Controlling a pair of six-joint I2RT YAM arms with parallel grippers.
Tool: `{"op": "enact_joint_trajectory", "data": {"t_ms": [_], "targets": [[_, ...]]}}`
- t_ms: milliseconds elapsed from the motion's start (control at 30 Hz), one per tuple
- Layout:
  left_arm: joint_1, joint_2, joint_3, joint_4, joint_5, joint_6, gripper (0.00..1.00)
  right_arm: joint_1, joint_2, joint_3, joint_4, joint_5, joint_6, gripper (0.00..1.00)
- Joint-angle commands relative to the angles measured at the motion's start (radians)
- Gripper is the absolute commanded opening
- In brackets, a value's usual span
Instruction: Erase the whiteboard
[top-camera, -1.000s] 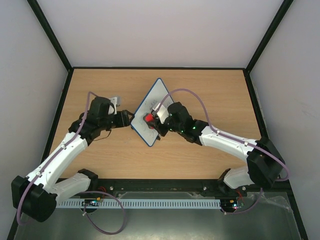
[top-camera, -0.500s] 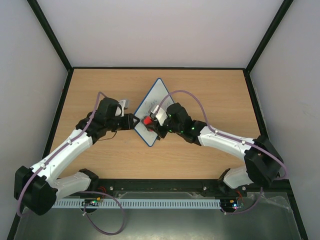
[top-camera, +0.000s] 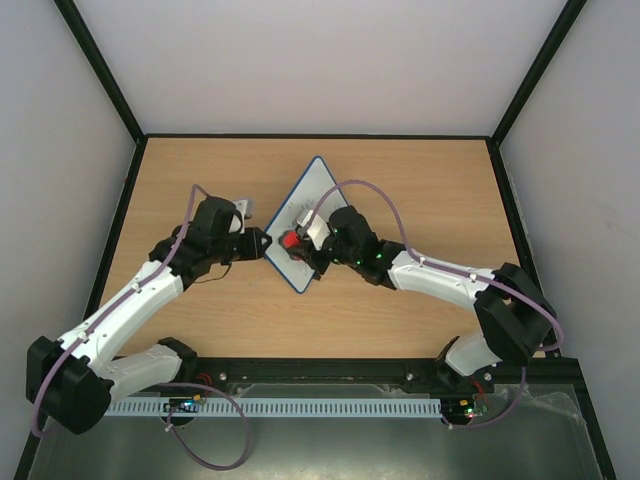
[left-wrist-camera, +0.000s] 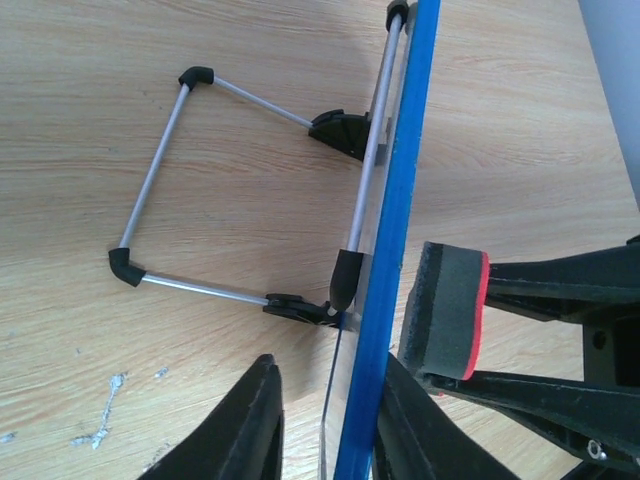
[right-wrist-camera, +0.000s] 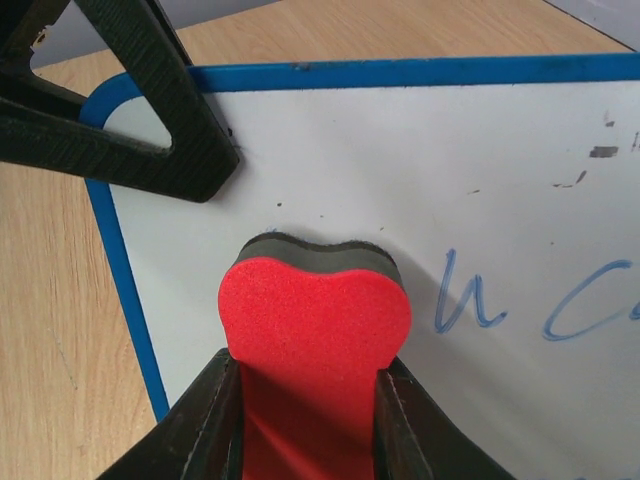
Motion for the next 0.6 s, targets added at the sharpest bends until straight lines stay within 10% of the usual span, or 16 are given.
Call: {"op": "enact_joint_trajectory", "data": {"t_ms": [0, 167, 567], "targets": [[0.001, 0.001, 0.013, -0.003, -0.011, -0.001, 0.18, 0.005, 0.015, 0.019, 0.062, -0.024, -0.014, 0.02], [0.001, 0.019, 0.011, 0.0, 0.007, 0.007, 0.03, 0.005, 0.044, 0.043, 0.091, -0.033, -0.009, 0.02], [0.023, 0.043, 0.014, 0.005, 0.063, 0.026, 0.02, 0.006, 0.18, -0.03, 0.222, 0.031, -0.007, 0.02]]}}
